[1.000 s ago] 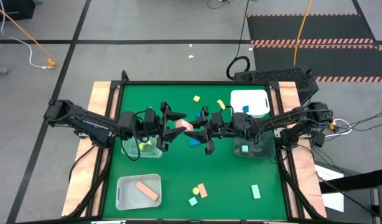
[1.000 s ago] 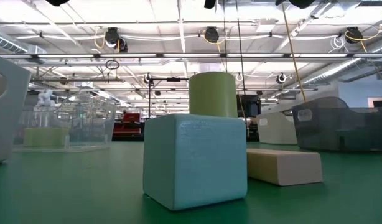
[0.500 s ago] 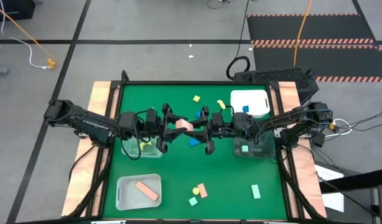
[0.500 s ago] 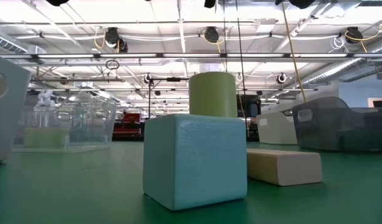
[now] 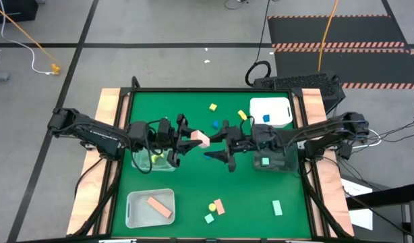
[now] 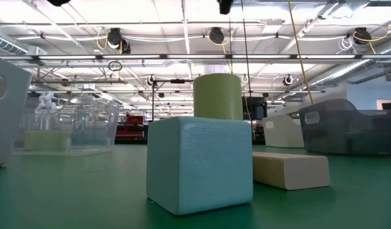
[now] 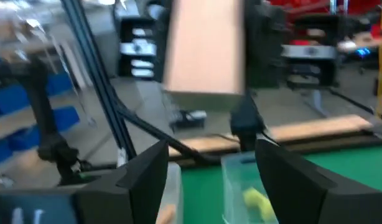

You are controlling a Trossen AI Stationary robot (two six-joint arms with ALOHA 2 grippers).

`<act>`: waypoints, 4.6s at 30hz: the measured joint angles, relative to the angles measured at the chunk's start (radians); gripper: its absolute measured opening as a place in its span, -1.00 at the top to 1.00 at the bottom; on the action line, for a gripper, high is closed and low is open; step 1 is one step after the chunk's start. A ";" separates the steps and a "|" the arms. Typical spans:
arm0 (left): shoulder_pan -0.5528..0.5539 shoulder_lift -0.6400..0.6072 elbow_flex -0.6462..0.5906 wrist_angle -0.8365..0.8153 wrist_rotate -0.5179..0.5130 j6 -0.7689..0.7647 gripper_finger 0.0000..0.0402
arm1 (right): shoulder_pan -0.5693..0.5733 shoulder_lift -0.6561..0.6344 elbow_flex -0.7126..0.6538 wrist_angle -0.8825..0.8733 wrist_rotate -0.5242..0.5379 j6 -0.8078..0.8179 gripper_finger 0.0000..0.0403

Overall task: Sort & place blocks by color
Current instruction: Put the brown block into the gray bin, then put the blue block into the white bin

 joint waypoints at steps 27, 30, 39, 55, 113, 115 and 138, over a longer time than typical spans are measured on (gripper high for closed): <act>-0.376 -0.112 0.000 -1.096 0.402 -1.091 0.33 | 0.002 0.078 0.000 -0.591 0.013 0.061 -0.10; -0.434 -0.095 -0.001 -1.191 0.366 -1.140 0.33 | 0.002 0.126 0.000 -0.591 0.022 0.030 -0.10; -0.519 -0.029 0.000 -1.327 0.308 -1.203 0.33 | -0.002 0.262 0.000 -0.444 0.138 -0.161 -0.10; -0.542 0.010 0.000 -1.247 0.283 -1.256 0.21 | -0.054 0.399 0.000 -0.359 0.138 -0.165 -0.10; -0.513 0.013 0.000 -0.958 0.373 -1.338 -0.79 | -0.160 0.489 0.001 -0.394 -0.122 -0.286 -0.07; -0.500 0.013 0.000 -0.945 0.355 -1.319 -0.79 | -0.160 0.510 0.003 -0.383 -0.123 -0.245 -0.03; -0.260 0.013 0.000 -0.829 0.166 -0.889 -0.80 | -0.170 0.245 -0.003 -0.451 -0.030 -0.159 0.45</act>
